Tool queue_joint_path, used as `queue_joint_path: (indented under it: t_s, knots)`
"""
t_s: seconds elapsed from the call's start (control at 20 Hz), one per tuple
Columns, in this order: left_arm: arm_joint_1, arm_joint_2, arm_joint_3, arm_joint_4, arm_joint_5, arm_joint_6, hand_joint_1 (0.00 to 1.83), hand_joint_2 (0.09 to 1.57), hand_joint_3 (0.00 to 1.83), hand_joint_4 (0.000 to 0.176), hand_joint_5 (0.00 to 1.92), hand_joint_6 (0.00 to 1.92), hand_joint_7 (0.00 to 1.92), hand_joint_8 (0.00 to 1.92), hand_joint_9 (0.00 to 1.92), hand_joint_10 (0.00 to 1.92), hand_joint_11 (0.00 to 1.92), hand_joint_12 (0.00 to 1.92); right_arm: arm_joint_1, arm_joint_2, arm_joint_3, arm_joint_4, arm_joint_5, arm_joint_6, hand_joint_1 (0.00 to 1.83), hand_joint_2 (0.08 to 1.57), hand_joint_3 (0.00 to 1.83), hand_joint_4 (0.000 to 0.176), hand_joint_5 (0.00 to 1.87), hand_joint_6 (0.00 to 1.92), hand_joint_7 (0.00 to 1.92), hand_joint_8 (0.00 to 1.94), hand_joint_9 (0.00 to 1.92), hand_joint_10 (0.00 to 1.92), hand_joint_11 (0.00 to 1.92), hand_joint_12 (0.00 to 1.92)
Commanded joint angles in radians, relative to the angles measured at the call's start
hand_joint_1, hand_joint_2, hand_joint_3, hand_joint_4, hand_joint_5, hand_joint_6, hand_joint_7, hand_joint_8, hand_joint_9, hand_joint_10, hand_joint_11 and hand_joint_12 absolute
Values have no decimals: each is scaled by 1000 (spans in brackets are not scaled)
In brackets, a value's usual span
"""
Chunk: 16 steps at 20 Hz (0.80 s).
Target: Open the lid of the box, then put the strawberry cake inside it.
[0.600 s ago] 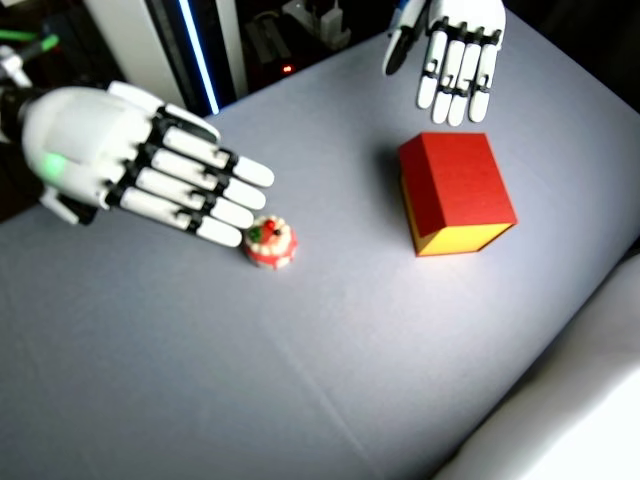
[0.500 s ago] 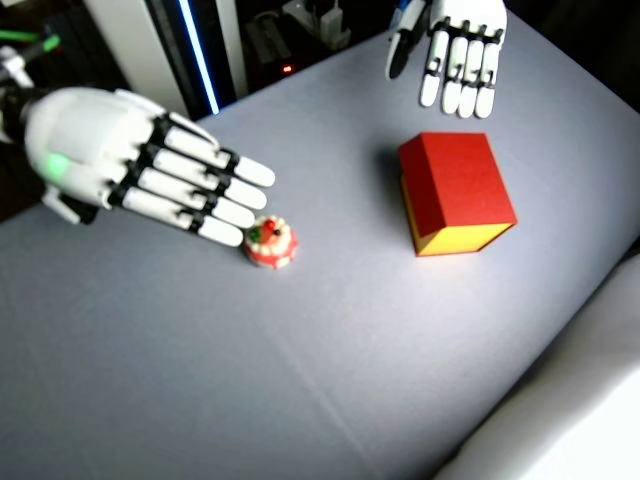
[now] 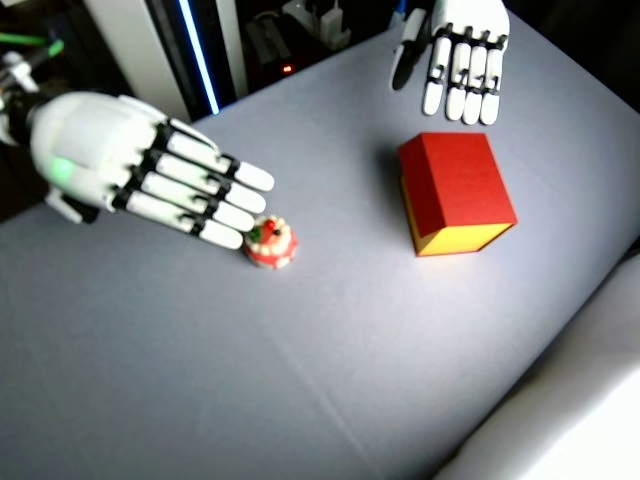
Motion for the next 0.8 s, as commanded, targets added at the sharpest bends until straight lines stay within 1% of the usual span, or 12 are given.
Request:
queue_joint_path:
  t_s: [0.0,0.05,0.1,0.15,0.25,0.4,0.45,0.5,0.55,0.6,0.65,0.75]
  knots:
    - [-19,-8,8,-23,-90,10,729,1213,0,118,0,0,0,0,0,0,0,0,0,-2,3,-1,125,8,541,1311,1,0,0,0,0,0,0,0,0,0]
    - [-35,-22,18,-27,-68,23,754,1216,0,144,0,0,0,0,0,0,0,0,-1,-3,3,0,125,8,555,1311,0,0,0,0,0,0,0,0,0,0]
    - [-50,-36,27,-34,-40,37,758,1219,0,155,0,0,0,0,0,0,0,0,-3,-3,3,1,126,8,559,1310,0,0,0,0,0,0,0,0,0,0]
    - [-61,-48,40,-38,-20,40,795,1200,0,146,0,0,0,0,0,0,0,0,-4,-3,3,2,126,8,553,1310,0,0,0,0,0,0,0,0,0,0]
    - [-80,-66,56,-39,5,40,823,1205,0,138,0,0,0,0,0,0,0,0,-6,-4,3,3,126,8,540,1313,1,0,0,0,0,0,0,0,0,0]
    - [-109,-90,73,-44,43,56,783,1240,12,146,0,0,0,0,0,0,0,0,-15,-6,3,10,133,15,543,1315,2,0,0,0,0,0,0,0,0,0]
    - [-117,-98,79,-44,55,56,834,1215,0,138,0,0,0,0,0,0,0,0,-18,-7,3,10,137,20,543,1317,2,0,0,0,0,0,0,0,0,0]
    - [-123,-106,86,-45,66,58,874,1196,0,119,0,0,0,0,0,0,0,0,-19,-8,3,10,139,21,547,1316,2,0,0,0,0,0,0,0,0,0]
    - [-128,-113,90,-48,72,66,915,1181,0,116,0,0,0,0,0,0,0,0,-20,-8,3,11,140,22,550,1318,3,0,0,0,0,0,0,0,0,0]
    - [-133,-116,90,-49,81,76,932,1176,0,122,0,0,0,0,0,0,0,0,-20,-9,3,12,141,22,554,1322,5,0,0,0,0,0,0,0,0,0]
    - [-140,-123,92,-53,93,89,1014,1136,0,125,0,0,0,0,0,0,0,0,-20,-9,3,12,142,22,543,1317,2,0,0,0,0,0,0,0,0,0]
    - [-147,-137,102,-69,114,109,1025,1125,0,129,0,0,0,0,0,0,0,0,-23,-11,3,13,143,24,540,1319,2,0,0,0,0,0,0,0,0,0]
